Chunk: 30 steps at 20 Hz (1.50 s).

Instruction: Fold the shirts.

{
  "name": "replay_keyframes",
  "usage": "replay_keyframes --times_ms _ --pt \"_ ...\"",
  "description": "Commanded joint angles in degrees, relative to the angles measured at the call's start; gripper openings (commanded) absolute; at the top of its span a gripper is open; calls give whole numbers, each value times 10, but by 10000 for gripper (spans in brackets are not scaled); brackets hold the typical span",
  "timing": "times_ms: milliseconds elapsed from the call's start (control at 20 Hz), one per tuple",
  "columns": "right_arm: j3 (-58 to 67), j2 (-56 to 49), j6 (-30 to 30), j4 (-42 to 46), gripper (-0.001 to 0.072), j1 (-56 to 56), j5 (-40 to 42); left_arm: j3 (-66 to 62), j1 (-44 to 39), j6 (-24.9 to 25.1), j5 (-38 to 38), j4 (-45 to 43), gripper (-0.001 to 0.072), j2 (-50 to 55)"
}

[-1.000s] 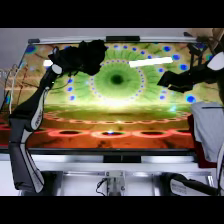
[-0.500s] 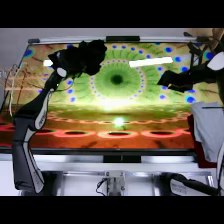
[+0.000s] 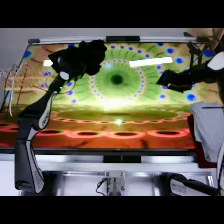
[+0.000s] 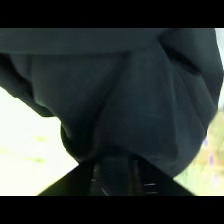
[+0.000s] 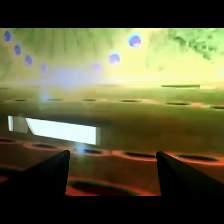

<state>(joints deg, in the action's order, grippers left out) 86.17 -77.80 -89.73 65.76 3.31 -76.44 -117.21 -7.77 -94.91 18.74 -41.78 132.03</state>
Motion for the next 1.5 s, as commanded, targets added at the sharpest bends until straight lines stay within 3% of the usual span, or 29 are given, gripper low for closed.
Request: replay_keyframes --times_ms 0,100,300,400,650,800,900,950,1000,1050,1200,1300,1450 --pt "0 0 0 -4 654 0 -2 0 0 1 -24 48 143 12" --pt "0 0 0 -4 654 0 -2 0 0 1 -29 48 67 13" --pt "0 0 0 -4 654 0 -2 0 0 5 -30 48 64 12" --pt "0 0 0 -4 654 0 -2 0 0 43 -9 48 62 6" --pt "0 0 1 8 654 0 7 0 -1 215 87 47 61 -45" --pt "0 0 4 8 654 0 16 0 -1 254 85 47 61 -87" --pt "0 0 4 7 654 0 23 1 2 242 90 47 64 -91" --pt "0 0 4 7 653 0 24 7 3 231 104 47 85 -84" --pt "0 0 4 7 654 0 24 12 4 231 121 47 350 -74" --pt "0 0 4 7 654 0 24 13 5 205 139 47 544 -59" --pt "0 0 4 7 654 0 24 12 3 175 155 50 543 -27" --pt "0 0 4 7 654 0 23 12 -1 147 117 50 543 -17" --pt "0 0 4 7 654 0 24 12 -9 144 45 72 542 -9"
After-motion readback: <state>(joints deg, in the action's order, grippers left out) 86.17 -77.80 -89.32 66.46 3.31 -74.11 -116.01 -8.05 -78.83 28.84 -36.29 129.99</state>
